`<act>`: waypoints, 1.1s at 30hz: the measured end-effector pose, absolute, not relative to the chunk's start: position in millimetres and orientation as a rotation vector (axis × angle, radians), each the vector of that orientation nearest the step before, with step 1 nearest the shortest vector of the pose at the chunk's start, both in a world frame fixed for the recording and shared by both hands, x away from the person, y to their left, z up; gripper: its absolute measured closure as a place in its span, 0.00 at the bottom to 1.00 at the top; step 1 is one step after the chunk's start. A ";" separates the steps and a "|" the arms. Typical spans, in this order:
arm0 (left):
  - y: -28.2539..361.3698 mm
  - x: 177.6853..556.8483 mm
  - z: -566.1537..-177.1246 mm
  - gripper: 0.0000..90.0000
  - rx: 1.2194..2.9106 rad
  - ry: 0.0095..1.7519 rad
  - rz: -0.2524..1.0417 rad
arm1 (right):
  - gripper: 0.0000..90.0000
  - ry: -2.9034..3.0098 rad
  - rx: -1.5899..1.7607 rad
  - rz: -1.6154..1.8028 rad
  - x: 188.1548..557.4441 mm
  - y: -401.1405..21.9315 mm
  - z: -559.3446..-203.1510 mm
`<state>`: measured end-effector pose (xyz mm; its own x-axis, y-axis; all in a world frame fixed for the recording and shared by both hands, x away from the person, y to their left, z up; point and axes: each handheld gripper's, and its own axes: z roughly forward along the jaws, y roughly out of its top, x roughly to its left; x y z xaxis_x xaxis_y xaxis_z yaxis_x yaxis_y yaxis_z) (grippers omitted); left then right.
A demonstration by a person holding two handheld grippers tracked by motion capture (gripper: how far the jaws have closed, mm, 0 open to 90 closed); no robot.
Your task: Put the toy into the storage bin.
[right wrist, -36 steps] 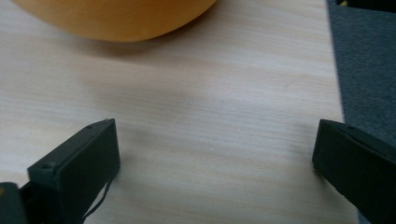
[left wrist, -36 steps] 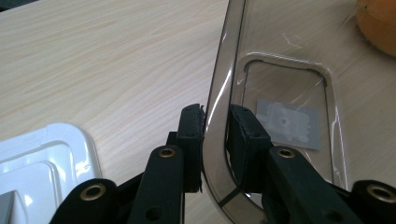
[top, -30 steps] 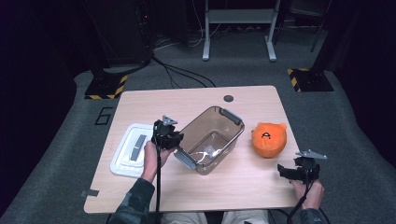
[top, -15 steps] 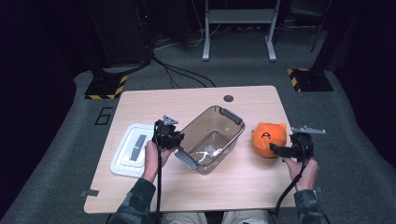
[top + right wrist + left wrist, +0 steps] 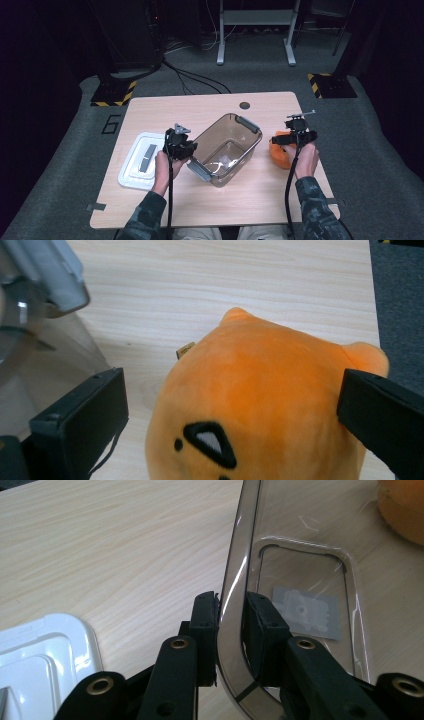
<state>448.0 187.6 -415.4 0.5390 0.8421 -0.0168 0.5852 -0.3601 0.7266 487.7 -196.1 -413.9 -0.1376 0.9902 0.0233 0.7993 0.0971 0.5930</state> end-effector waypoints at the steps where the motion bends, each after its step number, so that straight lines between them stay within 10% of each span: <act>1: 187.7 448.1 -415.5 0.84 2.082 1.149 0.473 | 0.00 1.989 1.750 0.658 489.8 -195.2 -415.4; 8: 187.6 448.2 -416.0 0.83 2.073 1.152 0.474 | 0.05 2.004 1.754 0.622 492.6 -195.0 -426.0; 33: 186.1 449.0 -416.5 0.83 2.070 1.173 0.467 | 0.69 2.095 1.880 0.787 475.2 -248.7 -446.7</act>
